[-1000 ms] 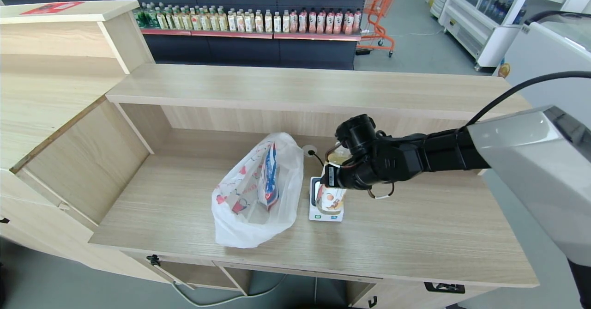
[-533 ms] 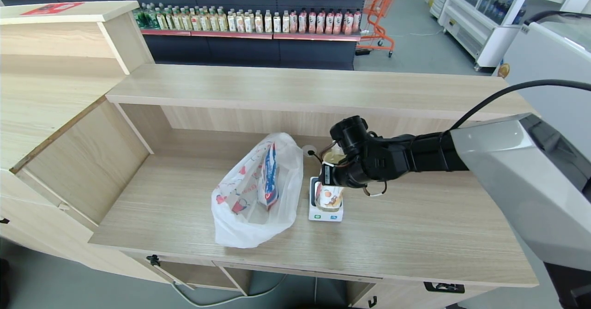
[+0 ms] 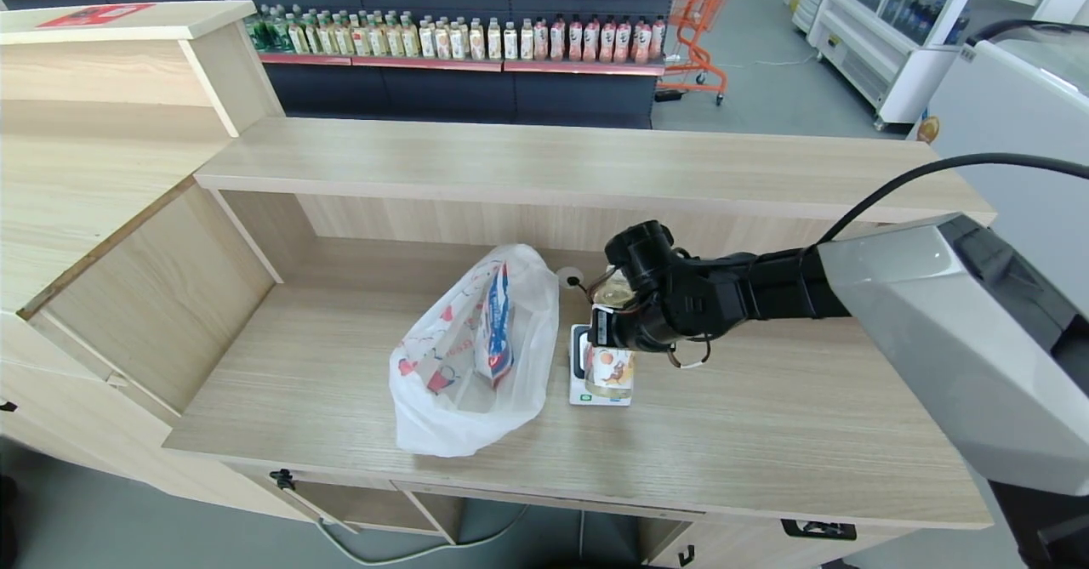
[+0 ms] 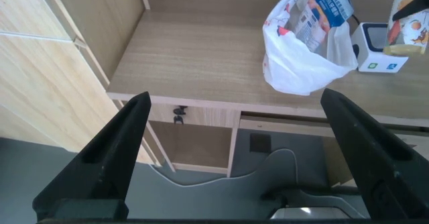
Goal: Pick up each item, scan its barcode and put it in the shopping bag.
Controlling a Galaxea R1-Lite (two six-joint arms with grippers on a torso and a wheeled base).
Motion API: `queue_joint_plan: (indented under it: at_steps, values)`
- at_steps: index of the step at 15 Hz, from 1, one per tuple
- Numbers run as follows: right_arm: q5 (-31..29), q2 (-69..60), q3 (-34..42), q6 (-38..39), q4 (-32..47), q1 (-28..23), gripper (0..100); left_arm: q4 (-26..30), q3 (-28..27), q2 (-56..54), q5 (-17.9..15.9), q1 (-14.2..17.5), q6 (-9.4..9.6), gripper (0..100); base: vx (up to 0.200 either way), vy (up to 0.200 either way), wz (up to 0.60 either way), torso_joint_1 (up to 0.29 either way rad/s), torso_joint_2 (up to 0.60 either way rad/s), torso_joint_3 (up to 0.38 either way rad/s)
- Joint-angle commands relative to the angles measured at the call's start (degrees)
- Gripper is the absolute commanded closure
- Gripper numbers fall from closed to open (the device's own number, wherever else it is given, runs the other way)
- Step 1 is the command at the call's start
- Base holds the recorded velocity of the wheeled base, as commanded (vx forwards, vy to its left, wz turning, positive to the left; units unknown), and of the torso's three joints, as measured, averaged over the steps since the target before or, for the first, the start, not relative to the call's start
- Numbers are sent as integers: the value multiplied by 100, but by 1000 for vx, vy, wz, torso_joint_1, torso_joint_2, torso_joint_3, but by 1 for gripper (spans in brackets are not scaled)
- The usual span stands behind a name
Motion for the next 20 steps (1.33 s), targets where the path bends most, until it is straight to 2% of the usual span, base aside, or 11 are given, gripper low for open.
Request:
queue_joint_plan:
  at_steps: [1,6,8,11,15,17,20]
  values:
    - [40,-266,-122,225,-58,119,100,-1,0,9,0,-2,-1,0,0,0,0,0,0,0]
    - [295,-1294,-113,67,-128,357,100,-1,0,9,0,-2,8,0,0,0,0,0,0,0]
    - [365,-1417,28,-118,-445,383,100,-1,0,9,0,-2,8,0,0,0,0,0,0,0]
    - [778,-1470,731,-531,-1737,453,100,-1,0,9,0,-2,8,0,0,0,0,0,0,0]
    - [1385,-1382,1935,-1190,-3345,532,100,-1,0,9,0,-2,8,0,0,200,0,-7,-4,2]
    - [1798,-1224,2269,-1305,-4057,647,100,-1,0,0,0,7,17,0,0,200,0,17,17,2]
    - [2211,-793,2638,-1858,-5032,761,100,-1,0,9,0,-2,8,0,0,0,0,0,0,0]
